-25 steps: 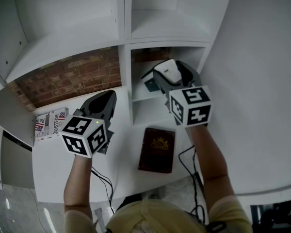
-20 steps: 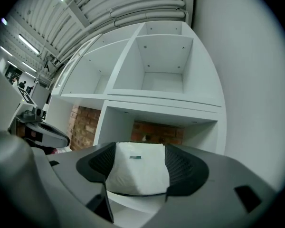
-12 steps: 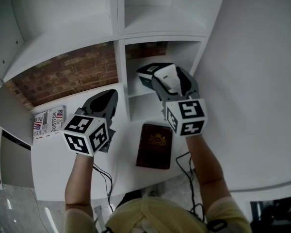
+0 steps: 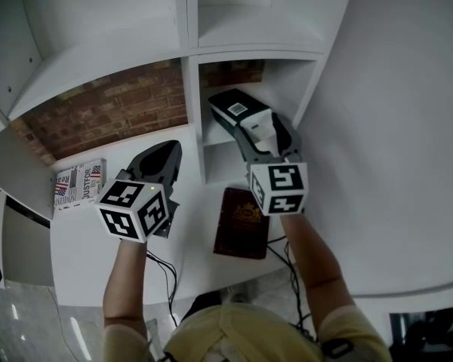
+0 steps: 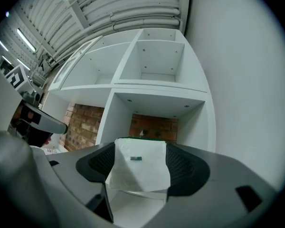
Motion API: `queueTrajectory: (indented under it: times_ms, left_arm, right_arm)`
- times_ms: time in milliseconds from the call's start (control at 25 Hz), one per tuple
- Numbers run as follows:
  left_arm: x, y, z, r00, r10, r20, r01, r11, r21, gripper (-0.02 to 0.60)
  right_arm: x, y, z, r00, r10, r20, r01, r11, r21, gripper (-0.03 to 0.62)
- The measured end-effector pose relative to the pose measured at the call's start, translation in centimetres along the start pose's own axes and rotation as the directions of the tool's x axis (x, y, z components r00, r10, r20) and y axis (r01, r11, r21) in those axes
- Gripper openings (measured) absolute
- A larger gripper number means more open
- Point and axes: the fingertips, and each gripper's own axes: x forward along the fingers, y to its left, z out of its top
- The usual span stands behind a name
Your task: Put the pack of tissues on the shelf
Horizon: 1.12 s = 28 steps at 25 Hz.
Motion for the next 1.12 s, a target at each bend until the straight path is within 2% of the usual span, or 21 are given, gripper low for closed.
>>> queueTrajectory:
  times_ms: [440,840,1120]
  left_arm:
    - [-1.0,0.6,-1.6,1.0,0.013,-0.02,-0.014,0.999,-0.031,0.003]
    - [-1.4,1.0,-2.4,0.999,0.03,-0.023,-0.031,0.998,-0.055,0.003]
    - [-1.6,0.9,-2.6,1.0,0.024,-0.016,-0.025,0.998,-0.063,0.003]
  right_arm:
    - [1.7,0.5,-2.5,1.0,-0.019,-0.006,0.02,1.0,0.024,0.325]
    - [3.2,1.0,-5.0,0.995,-0.002,-0.096,0.006,0.999,0.036,0.325]
    - [3.2,1.1,-5.3,0.99,0.02,-0.138,-0.019,1.0,0.013,0.325]
